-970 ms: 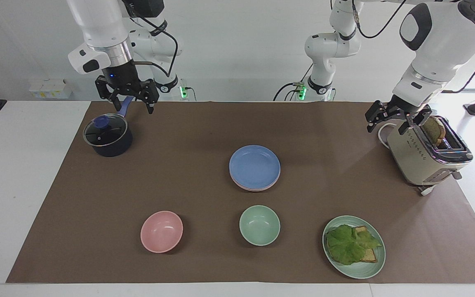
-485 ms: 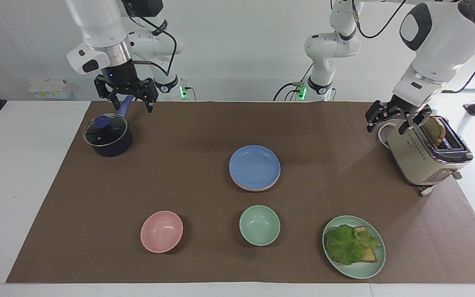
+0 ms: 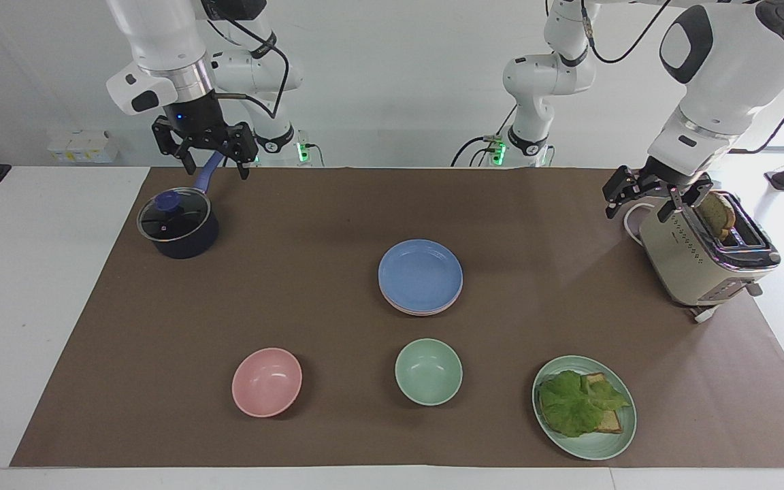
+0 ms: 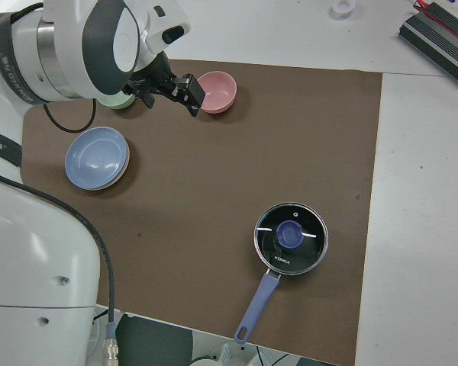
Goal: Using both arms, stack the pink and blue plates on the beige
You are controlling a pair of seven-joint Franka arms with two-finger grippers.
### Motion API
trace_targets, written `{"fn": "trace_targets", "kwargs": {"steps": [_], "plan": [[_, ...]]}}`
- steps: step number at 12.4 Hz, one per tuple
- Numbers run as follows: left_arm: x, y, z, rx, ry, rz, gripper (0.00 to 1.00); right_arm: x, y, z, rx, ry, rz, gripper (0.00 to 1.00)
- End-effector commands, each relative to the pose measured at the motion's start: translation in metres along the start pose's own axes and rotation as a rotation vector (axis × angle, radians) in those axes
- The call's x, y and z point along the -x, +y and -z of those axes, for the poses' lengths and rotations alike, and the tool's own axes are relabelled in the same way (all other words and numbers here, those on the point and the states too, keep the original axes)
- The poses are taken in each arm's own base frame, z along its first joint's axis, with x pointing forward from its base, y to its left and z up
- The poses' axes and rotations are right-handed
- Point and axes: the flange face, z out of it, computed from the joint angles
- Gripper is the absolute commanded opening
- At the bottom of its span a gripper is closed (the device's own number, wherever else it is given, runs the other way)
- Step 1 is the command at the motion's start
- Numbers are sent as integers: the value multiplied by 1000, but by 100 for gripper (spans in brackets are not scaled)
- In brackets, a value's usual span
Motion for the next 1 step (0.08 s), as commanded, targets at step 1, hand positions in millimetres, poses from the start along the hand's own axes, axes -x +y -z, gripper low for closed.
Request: {"fn": "trace_targets", "kwargs": {"steps": [1], "plan": [[3,-3,2,-13,-9,-9,100,4,2,3,3,-6,21,100]]}}
